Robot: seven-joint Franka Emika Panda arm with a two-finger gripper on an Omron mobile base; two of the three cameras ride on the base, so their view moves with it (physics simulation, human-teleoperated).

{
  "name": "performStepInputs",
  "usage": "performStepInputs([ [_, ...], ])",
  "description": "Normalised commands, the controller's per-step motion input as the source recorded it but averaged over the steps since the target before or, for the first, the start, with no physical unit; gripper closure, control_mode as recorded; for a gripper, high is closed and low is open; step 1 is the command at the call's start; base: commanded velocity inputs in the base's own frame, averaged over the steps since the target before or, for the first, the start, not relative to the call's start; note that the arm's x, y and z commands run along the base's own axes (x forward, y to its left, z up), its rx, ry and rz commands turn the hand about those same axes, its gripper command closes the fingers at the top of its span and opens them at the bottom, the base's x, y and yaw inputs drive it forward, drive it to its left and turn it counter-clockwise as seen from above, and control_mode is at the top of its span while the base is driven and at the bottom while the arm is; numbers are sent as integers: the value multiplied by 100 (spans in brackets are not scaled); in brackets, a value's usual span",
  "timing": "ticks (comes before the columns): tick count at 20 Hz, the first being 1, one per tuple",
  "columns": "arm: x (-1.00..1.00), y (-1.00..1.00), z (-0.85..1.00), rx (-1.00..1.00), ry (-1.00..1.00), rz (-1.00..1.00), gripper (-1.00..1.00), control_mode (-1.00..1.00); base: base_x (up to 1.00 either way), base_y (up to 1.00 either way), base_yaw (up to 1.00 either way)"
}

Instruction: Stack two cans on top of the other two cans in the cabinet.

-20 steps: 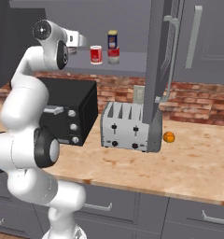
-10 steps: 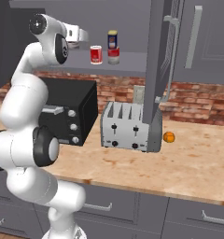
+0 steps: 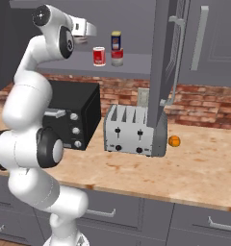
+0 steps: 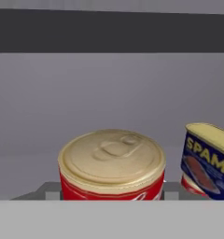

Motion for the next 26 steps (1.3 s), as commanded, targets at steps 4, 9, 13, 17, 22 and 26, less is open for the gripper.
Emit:
performStepInputs([
  [4, 0, -34, 0, 0, 0, 0, 100, -100, 0, 0, 0],
  [9, 0, -33, 0, 0, 0, 0, 100, -100, 0, 0, 0],
  [13, 0, -27, -1, 0, 0, 0, 100, -100, 0, 0, 0],
  [17, 1, -20, -4, 0, 0, 0, 100, -100, 0, 0, 0],
  [22, 6, -9, -9, 0, 0, 0, 100, -100, 0, 0, 0],
  [26, 16, 0, -7, 0, 0, 0, 100, -100, 0, 0, 0],
])
